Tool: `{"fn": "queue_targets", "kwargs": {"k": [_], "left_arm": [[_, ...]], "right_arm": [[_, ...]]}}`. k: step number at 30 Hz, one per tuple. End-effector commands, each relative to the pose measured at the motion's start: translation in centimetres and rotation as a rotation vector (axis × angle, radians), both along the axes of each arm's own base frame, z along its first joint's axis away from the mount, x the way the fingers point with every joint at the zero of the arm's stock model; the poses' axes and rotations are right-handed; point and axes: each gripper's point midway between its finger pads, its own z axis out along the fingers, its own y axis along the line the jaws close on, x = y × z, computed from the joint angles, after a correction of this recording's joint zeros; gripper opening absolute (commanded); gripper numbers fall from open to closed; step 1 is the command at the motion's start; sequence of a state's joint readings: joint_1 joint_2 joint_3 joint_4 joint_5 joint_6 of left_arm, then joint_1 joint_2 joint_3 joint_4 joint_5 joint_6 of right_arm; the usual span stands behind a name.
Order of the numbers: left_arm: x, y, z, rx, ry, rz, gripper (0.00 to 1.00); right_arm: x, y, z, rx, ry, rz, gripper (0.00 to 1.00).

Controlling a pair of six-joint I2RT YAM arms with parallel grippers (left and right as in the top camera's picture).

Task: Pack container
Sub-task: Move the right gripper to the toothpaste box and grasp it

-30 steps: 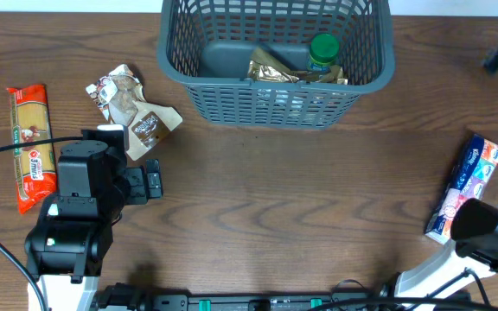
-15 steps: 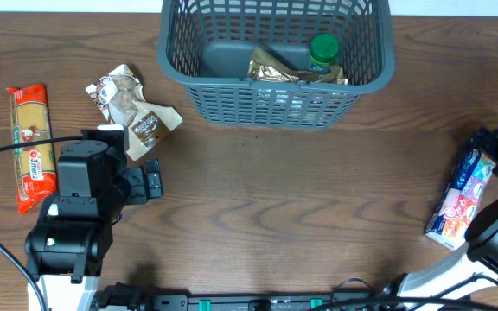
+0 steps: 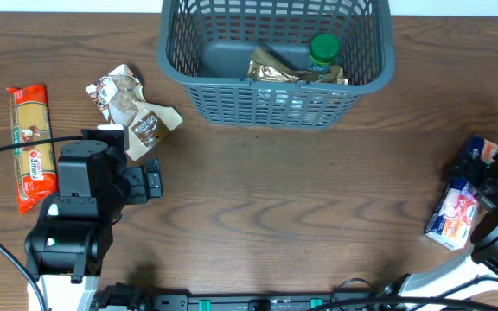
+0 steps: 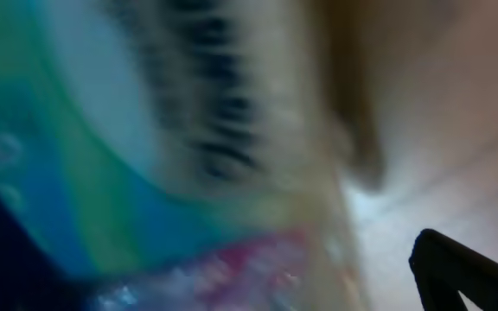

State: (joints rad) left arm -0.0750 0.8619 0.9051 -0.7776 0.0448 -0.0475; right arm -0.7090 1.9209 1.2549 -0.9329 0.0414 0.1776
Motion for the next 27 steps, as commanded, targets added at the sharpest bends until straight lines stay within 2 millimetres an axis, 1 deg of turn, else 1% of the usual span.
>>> {"fn": "queue_targets", "kwargs": {"k": [1, 3, 4, 8, 10, 13, 14, 15, 16, 19, 21, 24, 27], "left_arm": [[0.2, 0.1, 0.9, 0.016, -0.023, -0.006, 0.98], [0.2, 0.1, 0.9, 0.016, -0.023, -0.006, 0.98], [0.2, 0.1, 0.9, 0.016, -0.023, -0.006, 0.98], [0.2, 0.1, 0.9, 0.016, -0.022, -0.006, 0.98], [0.2, 0.1, 0.9, 0.016, -0.022, -0.006, 0.98], [0.2, 0.1, 0.9, 0.016, -0.022, -0.006, 0.99], [0.2, 0.1, 0.9, 0.016, -0.023, -0.006, 0.98], [0.2, 0.1, 0.9, 0.016, -0.023, -0.006, 0.98], [0.2, 0.1, 0.9, 0.016, -0.023, -0.006, 0.98], [0.2, 0.1, 0.9, 0.016, -0.023, -0.006, 0.98], [0.2, 0.1, 0.9, 0.016, -0.023, -0.006, 0.98], [0.2, 0.1, 0.9, 0.016, -0.023, -0.006, 0.98], [0.2, 0.1, 0.9, 0.016, -0.023, -0.006, 0.98]], "right_arm": [[0.9, 1.1, -0.3, -0.017, -0.021, 0.057, 0.99], [1.3, 1.4, -1.0, -0.029, -0.037, 0.073, 0.99], [1.5, 1.6, -1.3, -0.034, -0.043, 0.079, 0.96], [1.7, 2.3, -2.4, -0.043, -0.055, 0.098, 0.77], [1.5, 2.8, -2.9, -0.039, -0.052, 0.105, 0.6], [1.6, 3.1, -3.0, -0.037, -0.05, 0.109, 0.41], [1.8, 3.1, -3.0, -0.041, -0.054, 0.115, 0.33], [1.9, 3.1, -2.9, -0.043, -0.058, 0.117, 0.13], [2.1, 3.1, -2.9, -0.045, -0.061, 0.119, 0.01], [3.0, 3.4, -2.3, -0.047, -0.086, 0.135, 0.01], [4.2, 3.8, -1.2, -0.044, -0.124, 0.154, 0.01], [7.1, 4.2, 2.3, -0.066, -0.209, 0.196, 0.01], [10.4, 4.6, 7.9, -0.124, -0.31, 0.275, 0.01]]}}
